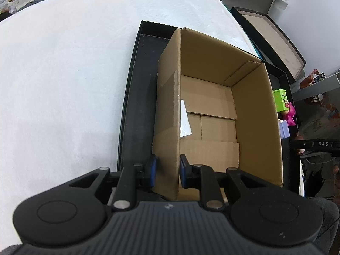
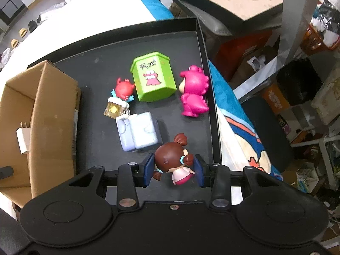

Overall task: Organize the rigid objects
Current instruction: 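Carry the doll with the right gripper over the cardboard box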

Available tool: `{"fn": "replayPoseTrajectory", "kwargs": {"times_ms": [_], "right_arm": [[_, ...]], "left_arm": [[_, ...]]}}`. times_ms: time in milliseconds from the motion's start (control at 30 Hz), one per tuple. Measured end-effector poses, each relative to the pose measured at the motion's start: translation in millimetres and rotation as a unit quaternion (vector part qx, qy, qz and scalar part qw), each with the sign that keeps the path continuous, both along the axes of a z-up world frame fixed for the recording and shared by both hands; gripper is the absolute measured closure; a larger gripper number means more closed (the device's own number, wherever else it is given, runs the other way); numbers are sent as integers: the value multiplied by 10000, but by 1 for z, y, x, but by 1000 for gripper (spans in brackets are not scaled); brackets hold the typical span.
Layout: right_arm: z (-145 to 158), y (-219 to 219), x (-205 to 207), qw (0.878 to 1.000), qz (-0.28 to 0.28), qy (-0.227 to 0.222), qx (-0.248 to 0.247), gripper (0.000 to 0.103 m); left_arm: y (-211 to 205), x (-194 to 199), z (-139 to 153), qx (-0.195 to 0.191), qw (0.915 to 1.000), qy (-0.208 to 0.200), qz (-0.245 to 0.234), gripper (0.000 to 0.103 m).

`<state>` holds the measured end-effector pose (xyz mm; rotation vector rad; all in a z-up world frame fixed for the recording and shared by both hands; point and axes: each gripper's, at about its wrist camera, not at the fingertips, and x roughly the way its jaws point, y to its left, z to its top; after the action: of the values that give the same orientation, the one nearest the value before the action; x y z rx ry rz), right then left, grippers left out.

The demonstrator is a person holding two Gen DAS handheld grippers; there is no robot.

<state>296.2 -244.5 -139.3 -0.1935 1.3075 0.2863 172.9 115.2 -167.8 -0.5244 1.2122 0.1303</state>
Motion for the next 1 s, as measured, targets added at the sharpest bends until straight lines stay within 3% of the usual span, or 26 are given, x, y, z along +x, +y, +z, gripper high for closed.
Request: {"fn": "replayPoseTrajectory", "kwargs": {"times_ms": [533,1000], "right_arm": [[43,40,-11,9981,408,-453,-45,64],[58,90,-22,9950,803,-586,-47,64]], "left_arm": [[5,-7,4,-116,9998,-161,22,83],[11,-10,6,-245,9992,-299,92,83]]}}
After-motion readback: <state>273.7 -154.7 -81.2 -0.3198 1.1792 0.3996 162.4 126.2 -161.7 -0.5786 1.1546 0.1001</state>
